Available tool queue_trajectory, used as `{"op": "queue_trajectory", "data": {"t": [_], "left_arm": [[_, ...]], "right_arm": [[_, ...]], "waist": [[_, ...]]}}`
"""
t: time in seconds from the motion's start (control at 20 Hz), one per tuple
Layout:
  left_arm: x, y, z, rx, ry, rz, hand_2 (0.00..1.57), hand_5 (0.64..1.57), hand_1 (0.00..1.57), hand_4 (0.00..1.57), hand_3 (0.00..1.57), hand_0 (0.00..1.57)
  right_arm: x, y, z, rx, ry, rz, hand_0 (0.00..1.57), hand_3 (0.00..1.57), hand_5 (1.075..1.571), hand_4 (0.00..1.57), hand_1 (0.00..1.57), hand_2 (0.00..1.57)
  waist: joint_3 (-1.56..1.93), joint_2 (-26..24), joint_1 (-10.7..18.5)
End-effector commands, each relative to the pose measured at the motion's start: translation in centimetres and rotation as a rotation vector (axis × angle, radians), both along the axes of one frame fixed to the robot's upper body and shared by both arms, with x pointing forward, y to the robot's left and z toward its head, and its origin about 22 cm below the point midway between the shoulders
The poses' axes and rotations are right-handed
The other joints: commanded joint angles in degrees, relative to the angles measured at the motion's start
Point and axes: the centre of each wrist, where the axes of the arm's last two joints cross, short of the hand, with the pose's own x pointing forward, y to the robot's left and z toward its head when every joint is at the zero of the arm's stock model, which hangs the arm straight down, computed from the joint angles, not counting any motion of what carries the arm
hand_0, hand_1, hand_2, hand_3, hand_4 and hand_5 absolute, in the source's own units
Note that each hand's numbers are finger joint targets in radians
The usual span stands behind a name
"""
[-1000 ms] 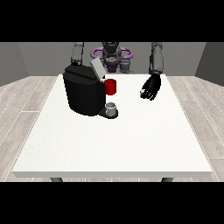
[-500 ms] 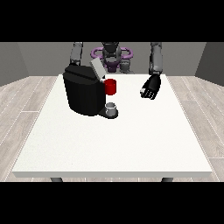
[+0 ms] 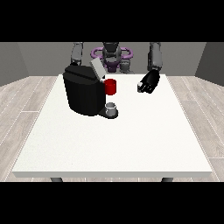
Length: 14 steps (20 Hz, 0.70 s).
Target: Insert the coffee pod into the coffee machine and close the lid
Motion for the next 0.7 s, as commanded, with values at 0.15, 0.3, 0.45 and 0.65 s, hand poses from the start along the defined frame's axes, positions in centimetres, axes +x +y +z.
{"op": "queue_trajectory", "data": {"t": [0.15,0.3,0.45,0.65], "left_arm": [[1.0,-3.6,1.6,-0.029,0.111,-0.087,1.39,1.571,1.40,0.50,1.32,1.40],[2.3,-3.4,4.5,-0.045,0.067,-0.086,1.39,1.571,1.40,0.54,1.33,1.40],[2.6,-6.5,5.0,-0.047,0.069,-0.112,1.40,1.571,1.42,0.56,1.34,1.42],[3.2,-6.9,6.2,-0.059,0.062,-0.102,1.40,1.571,1.42,0.56,1.34,1.42]], "right_arm": [[-0.8,-1.2,-2.9,-0.035,0.097,-0.041,0.00,0.00,1.571,0.00,0.00,0.00],[-0.8,-1.9,-2.2,-0.014,0.066,0.003,0.00,0.00,1.571,0.00,0.00,0.00],[-0.8,-2.7,-2.6,0.015,0.065,-0.021,0.00,0.00,1.571,0.00,0.00,0.00],[0.0,-0.4,-1.0,0.032,0.051,0.003,0.00,0.00,1.571,0.00,0.00,0.00]], "waist": [[0.03,-6.4,3.4],[0.02,-5.7,0.4],[0.03,-6.7,0.5],[0.01,-6.7,-0.5]]}}
